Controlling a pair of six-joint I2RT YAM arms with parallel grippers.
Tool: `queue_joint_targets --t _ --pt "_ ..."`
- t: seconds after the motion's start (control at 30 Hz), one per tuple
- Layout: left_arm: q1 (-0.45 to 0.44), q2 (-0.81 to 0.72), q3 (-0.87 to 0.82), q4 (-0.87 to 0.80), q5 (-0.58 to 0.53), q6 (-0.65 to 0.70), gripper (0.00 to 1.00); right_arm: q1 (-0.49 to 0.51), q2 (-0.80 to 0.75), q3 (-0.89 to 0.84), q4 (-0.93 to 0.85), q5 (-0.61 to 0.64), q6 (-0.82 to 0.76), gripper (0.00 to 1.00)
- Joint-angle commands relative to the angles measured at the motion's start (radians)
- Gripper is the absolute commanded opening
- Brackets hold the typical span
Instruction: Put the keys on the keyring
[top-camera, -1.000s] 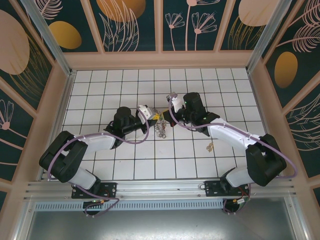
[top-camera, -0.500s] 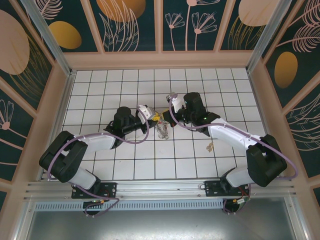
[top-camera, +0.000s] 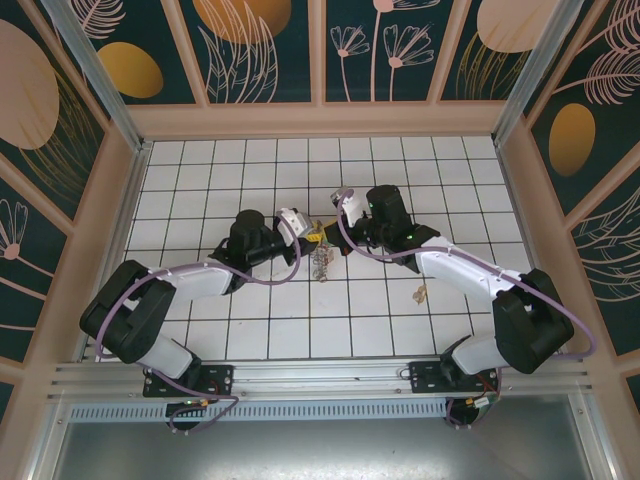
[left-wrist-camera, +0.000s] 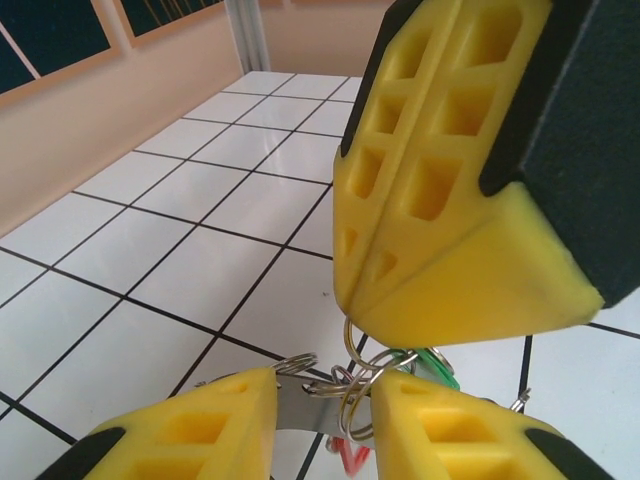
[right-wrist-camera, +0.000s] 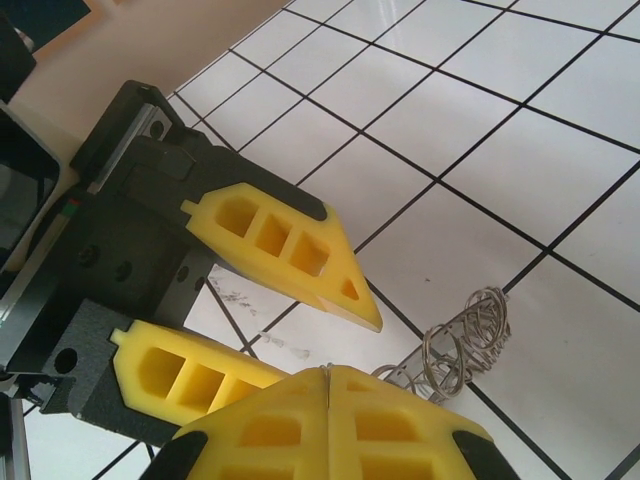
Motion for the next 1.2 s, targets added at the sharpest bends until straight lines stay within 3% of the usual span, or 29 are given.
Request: queue_joint_targets --t 0.0,0.47,0.77,1.17 --pt "0.000 0.017 0.038 -0.062 0.038 0.048 0.31 0.007 -0.023 0.042 0.005 -0.038 -0.026 0.00" --pt "0.000 0.016 0.049 -0.113 0.049 0.079 0.21 0.007 -0.033 0.037 0.010 -0.036 -0.026 0.00" --pt "0.000 0.009 0.044 -0.127 0.038 0.090 0.27 0.007 -0.043 0.027 0.021 -0.032 -0.021 0.00" --pt "0.000 -0.003 0.042 -0.138 0.035 0.098 0.10 0.007 -0.058 0.013 0.038 0.018 -0.006 0.00"
